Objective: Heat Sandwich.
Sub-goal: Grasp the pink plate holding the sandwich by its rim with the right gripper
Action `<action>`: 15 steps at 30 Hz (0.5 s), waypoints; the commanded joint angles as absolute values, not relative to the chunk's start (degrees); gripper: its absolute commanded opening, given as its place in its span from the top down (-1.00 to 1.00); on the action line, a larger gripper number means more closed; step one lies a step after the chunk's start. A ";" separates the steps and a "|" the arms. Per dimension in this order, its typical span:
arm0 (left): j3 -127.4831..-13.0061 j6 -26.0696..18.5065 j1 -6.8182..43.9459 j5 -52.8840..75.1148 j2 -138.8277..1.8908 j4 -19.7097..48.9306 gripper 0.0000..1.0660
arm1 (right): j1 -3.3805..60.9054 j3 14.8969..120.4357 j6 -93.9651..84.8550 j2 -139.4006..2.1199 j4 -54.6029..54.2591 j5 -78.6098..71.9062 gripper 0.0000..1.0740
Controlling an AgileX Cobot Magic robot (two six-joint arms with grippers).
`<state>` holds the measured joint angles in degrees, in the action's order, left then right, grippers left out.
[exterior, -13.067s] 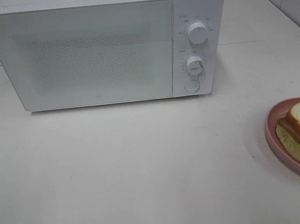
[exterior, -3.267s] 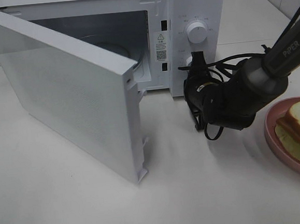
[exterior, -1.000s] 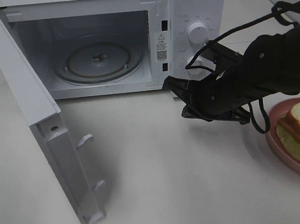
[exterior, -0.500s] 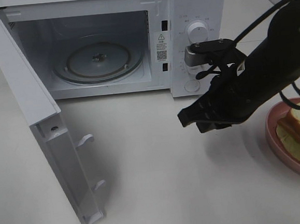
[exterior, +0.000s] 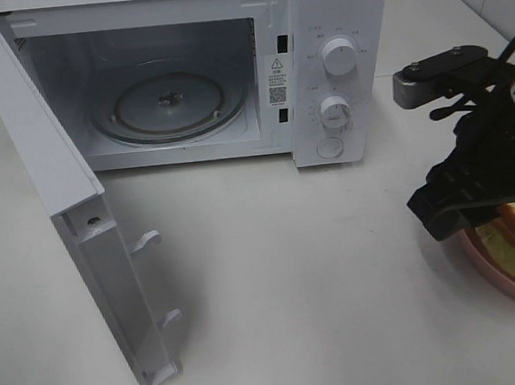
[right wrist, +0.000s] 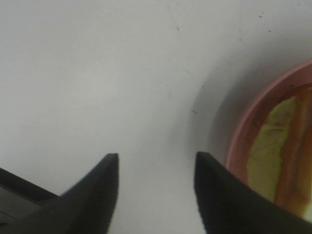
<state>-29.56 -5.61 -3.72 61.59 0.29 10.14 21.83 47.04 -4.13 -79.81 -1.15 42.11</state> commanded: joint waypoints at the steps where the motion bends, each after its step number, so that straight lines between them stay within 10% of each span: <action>1: -29.45 -5.21 -3.44 61.31 1.38 10.54 -0.84 | 19.88 46.93 -3.90 -78.04 1.32 43.77 -0.49; 5: -29.45 -5.21 -3.44 61.31 1.38 10.54 -0.84 | 17.88 46.98 -4.81 -78.27 1.49 46.29 -0.92; 15: -29.45 -5.21 -3.44 61.31 1.38 10.54 -0.84 | 17.30 46.98 -1.55 -81.25 4.81 47.90 -0.85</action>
